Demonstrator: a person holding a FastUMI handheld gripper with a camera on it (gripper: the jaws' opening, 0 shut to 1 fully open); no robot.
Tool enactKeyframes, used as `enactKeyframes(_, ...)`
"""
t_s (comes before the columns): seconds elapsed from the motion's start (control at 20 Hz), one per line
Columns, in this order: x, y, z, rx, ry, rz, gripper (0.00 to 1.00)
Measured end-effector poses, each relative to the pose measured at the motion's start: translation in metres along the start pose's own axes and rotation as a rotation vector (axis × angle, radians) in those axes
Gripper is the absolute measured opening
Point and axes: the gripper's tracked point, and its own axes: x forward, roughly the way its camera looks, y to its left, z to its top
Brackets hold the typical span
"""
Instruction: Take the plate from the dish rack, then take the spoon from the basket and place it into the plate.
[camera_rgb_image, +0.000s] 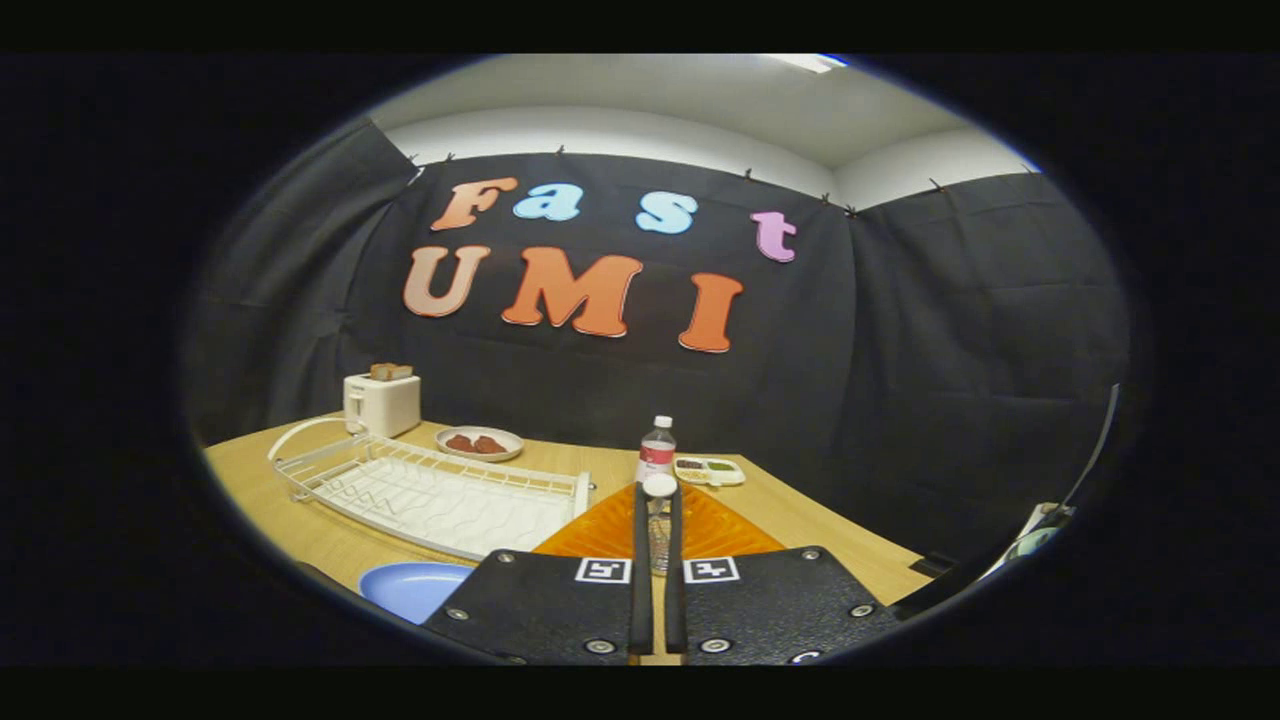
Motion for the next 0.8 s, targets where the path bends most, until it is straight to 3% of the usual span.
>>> enactKeyframes(0.3,-0.038,0.036,0.006,0.024,-0.015,0.093,0.05)
enactKeyframes(0.8,-0.077,0.068,-0.001,0.042,-0.013,0.173,0.05)
